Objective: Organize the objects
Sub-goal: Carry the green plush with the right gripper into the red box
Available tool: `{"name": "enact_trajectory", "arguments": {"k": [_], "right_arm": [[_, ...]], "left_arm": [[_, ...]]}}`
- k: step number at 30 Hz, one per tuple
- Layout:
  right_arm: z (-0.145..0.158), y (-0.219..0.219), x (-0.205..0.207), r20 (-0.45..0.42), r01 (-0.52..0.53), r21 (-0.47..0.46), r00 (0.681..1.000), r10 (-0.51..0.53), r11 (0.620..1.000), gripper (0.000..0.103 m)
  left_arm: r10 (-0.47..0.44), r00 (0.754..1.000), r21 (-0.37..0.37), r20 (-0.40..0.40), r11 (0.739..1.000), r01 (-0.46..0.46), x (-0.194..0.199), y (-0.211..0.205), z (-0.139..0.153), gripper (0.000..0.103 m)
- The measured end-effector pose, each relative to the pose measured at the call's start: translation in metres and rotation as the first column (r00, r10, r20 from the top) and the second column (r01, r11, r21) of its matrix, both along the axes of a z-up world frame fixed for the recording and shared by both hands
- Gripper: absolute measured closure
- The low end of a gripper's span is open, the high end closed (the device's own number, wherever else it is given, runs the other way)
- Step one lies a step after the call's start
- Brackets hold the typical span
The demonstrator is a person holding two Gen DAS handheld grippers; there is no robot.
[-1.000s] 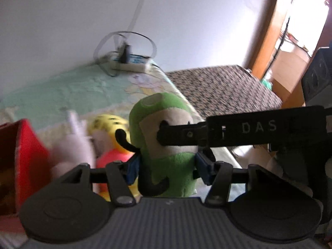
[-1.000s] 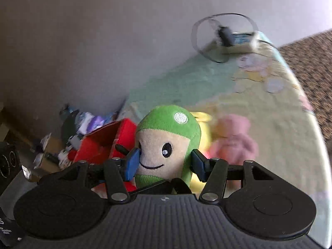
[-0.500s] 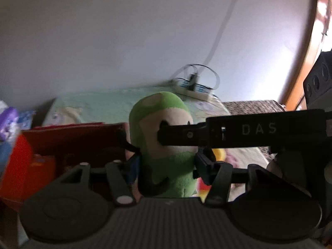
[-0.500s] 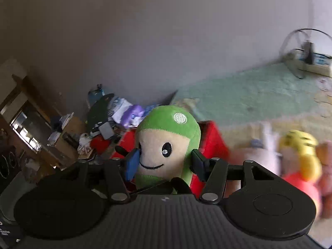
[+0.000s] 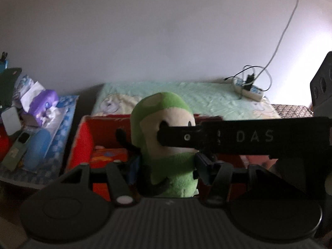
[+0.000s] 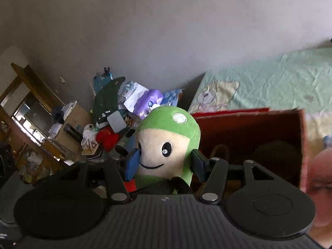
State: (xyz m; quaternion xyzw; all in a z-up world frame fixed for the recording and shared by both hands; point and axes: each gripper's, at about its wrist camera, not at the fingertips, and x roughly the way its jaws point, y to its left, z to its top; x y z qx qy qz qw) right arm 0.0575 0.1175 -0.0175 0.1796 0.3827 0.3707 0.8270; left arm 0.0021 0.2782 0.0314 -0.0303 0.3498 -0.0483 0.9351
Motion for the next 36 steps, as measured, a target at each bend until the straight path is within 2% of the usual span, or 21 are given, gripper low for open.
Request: {"name": "enact_trajectory", "arguments": {"k": [5,8,13,16,19,22,28,36], "right_arm": [[-0.016,0.029,0.009,-0.051,0.009,-0.017,0.999,-0.010,1.000,0.045],[-0.029,0.043,0.016,-0.110,0.023,-0.020,0.994,-0.025,1.000,0.045],[-0.047,0.060,0.023,-0.192,0.031,-0.045,0.981,-0.039,0.999,0.045],[-0.052,0.068,0.025,-0.213,0.028,-0.052,0.976,-0.039,0.998,0.045],[-0.055,0.075,0.027,-0.226,0.014,-0.040,0.974,-0.023,0.999,0.045],[-0.056,0.085,0.027,-0.210,-0.012,-0.061,0.978,-0.001,0.998,0.043],[-0.060,0.077,0.034,-0.264,-0.010,-0.026,0.965,0.003,1.000,0.038],[-0.048,0.052,0.032,-0.255,0.041,0.009,0.966,-0.037,0.999,0.037]], "left_arm": [[0.018,0.999,0.015,-0.044,1.000,-0.017,0.013,0.030,-0.017,0.045],[0.027,0.997,0.034,-0.076,0.999,-0.024,0.020,0.041,-0.029,0.045],[0.047,0.994,0.103,-0.095,0.994,-0.037,0.026,0.049,-0.041,0.045],[0.065,0.993,0.142,-0.100,0.989,-0.050,0.028,0.054,-0.047,0.045],[0.067,0.991,0.143,-0.112,0.988,-0.051,0.027,0.059,-0.049,0.045],[0.085,0.991,0.171,-0.107,0.983,-0.066,0.024,0.064,-0.052,0.045],[0.104,0.987,0.169,-0.124,0.982,-0.083,0.025,0.072,-0.057,0.044],[0.111,0.984,0.192,-0.139,0.978,-0.083,0.028,0.063,-0.058,0.037]]}}
